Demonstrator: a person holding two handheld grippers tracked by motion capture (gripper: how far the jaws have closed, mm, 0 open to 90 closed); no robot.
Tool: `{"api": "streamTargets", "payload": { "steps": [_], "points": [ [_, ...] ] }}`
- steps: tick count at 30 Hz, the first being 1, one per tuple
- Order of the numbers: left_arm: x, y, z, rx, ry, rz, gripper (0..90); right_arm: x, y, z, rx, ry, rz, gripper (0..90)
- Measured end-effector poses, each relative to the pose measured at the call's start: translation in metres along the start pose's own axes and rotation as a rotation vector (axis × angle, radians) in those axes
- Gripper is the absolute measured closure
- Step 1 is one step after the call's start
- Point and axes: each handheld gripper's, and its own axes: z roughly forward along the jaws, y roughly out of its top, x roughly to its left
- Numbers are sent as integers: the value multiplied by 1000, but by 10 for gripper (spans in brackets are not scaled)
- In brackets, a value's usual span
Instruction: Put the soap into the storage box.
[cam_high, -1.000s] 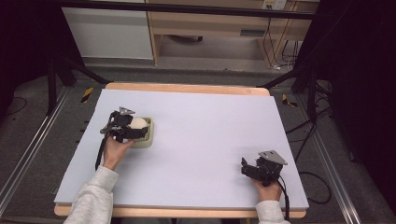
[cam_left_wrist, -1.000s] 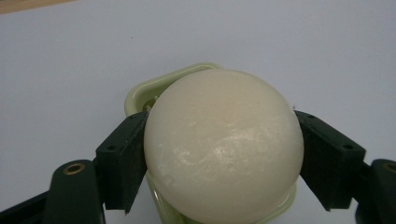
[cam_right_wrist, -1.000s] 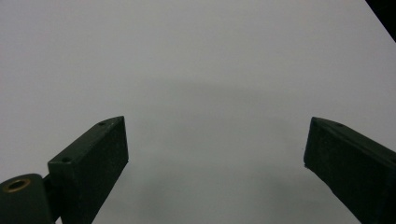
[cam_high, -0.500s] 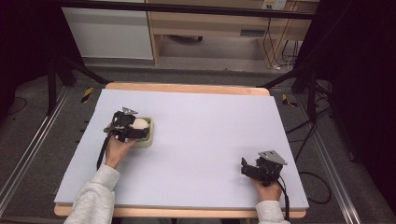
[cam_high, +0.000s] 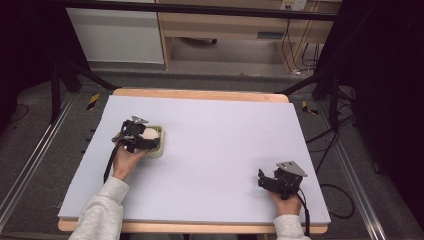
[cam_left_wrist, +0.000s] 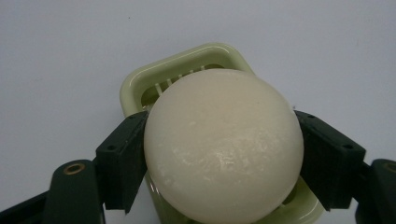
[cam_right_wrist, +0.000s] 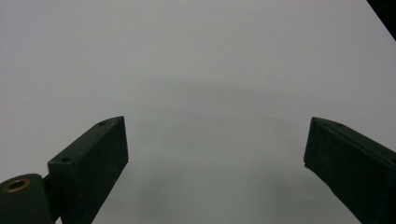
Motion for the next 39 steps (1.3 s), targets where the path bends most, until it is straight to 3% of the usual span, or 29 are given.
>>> {"api": "streamTargets", "payload": {
  "steps": [36, 39],
  "points": [
    [-4, -3, 6, 23, -5, 11, 237, 0, 0, 0, 0, 2, -4, 64],
    [-4, -2, 2, -6, 4, 7, 226, 0, 0, 0, 1, 2, -4, 64]
  ]
}}
